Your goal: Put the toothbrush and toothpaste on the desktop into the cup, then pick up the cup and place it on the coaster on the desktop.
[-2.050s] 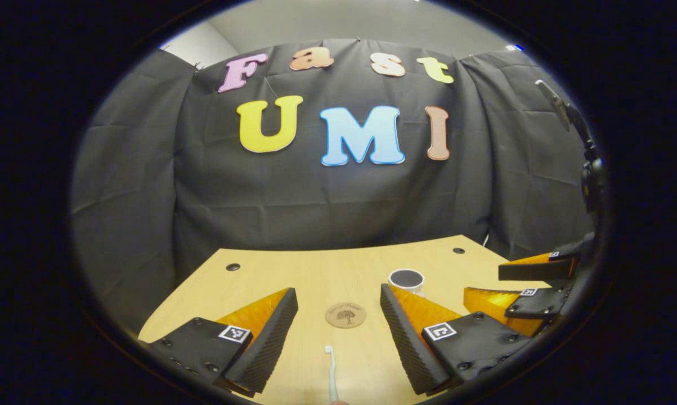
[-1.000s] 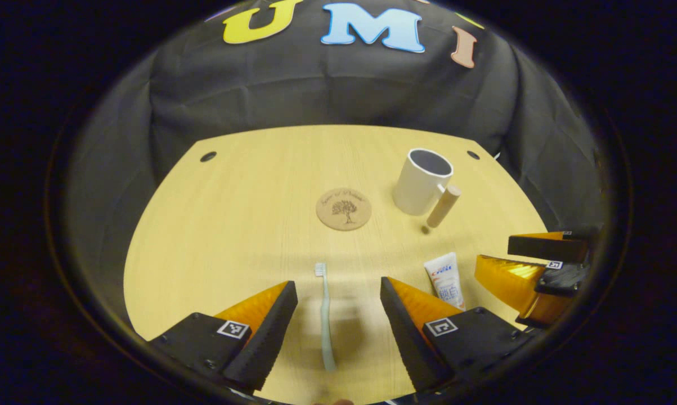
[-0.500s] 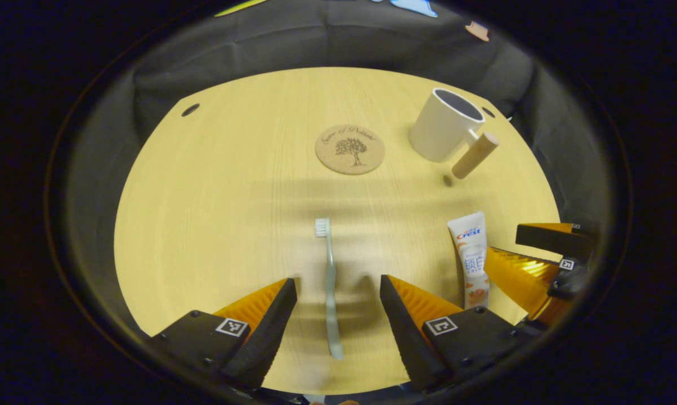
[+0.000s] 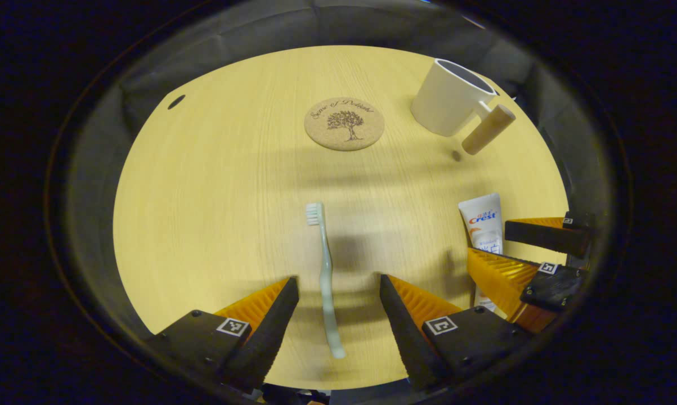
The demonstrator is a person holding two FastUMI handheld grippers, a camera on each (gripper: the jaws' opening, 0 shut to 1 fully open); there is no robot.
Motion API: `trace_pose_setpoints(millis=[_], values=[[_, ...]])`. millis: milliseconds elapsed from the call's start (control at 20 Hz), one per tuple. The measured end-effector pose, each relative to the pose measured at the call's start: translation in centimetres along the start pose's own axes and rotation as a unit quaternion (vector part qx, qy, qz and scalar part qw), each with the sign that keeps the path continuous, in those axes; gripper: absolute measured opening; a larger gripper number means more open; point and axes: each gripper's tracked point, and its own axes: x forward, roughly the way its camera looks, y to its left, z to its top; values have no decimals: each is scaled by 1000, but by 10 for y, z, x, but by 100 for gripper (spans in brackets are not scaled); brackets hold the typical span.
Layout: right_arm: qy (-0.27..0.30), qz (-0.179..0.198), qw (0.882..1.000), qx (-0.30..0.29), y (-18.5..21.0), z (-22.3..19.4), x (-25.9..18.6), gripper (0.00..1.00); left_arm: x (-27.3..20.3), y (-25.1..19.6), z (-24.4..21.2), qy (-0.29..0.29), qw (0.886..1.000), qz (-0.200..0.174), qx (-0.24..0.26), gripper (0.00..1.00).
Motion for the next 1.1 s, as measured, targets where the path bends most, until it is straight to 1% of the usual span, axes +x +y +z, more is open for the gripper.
trace_pose_setpoints(millis=[150, 250, 350, 400, 450, 550, 600, 650, 700, 750, 800, 850, 900, 950, 1000, 1050, 1100], values=[[4, -1, 1000, 5, -2, 0, 5, 87, 4, -1, -3, 8, 1000, -3, -4, 98], [8, -1, 1000, 11, -5, 1, 9, 87, 5, 2, -4, 9, 1000, 5, 1, 98], [13, 0, 1000, 17, -7, 1, 12, 87, 5, 3, -2, 9, 1000, 6, 4, 96], [15, 0, 1000, 17, -8, 1, 14, 87, 4, 3, -2, 11, 1000, 6, 4, 92], [18, -2, 1000, 16, -9, 1, 15, 87, 4, 4, -1, 9, 1000, 8, 5, 92], [17, -8, 1000, 11, -12, 1, 16, 87, 4, 4, 1, 8, 1000, 7, 8, 81], [18, -8, 1000, 11, -12, 1, 17, 79, 4, 4, 1, 6, 1000, 6, 11, 78], [17, -8, 1000, 9, -12, 2, 16, 79, 5, 3, 3, 4, 1000, 7, 7, 76], [18, -10, 1000, 7, -13, 1, 16, 78, 5, 2, 3, 3, 1000, 8, 7, 53], [16, -15, 1000, 6, -16, 2, 17, 78, 5, 3, 2, 3, 1000, 7, 11, 51], [16, -20, 1000, 6, -19, 2, 18, 68, 4, 3, 3, 1, 1000, 6, 15, 51], [16, -19, 1000, 5, -20, 2, 18, 64, 5, 3, 3, -3, 1000, 5, 11, 52], [15, -16, 1000, 6, -20, 2, 17, 61, 5, 3, 4, -2, 1000, 6, 9, 31], [16, -15, 1000, 9, -20, 2, 18, 59, 5, 4, 3, -3, 1000, 4, 10, 31], [15, -14, 1000, 8, -20, 3, 16, 54, 2, 4, 2, -6, 1000, 6, 12, 32], [14, -12, 1000, 10, -19, 3, 17, 51, 6, 5, 4, -7, 1000, 6, 2, 31], [11, -11, 1000, 12, -19, 3, 17, 44, 4, 4, 5, -13, 1000, 3, 3, 18]])
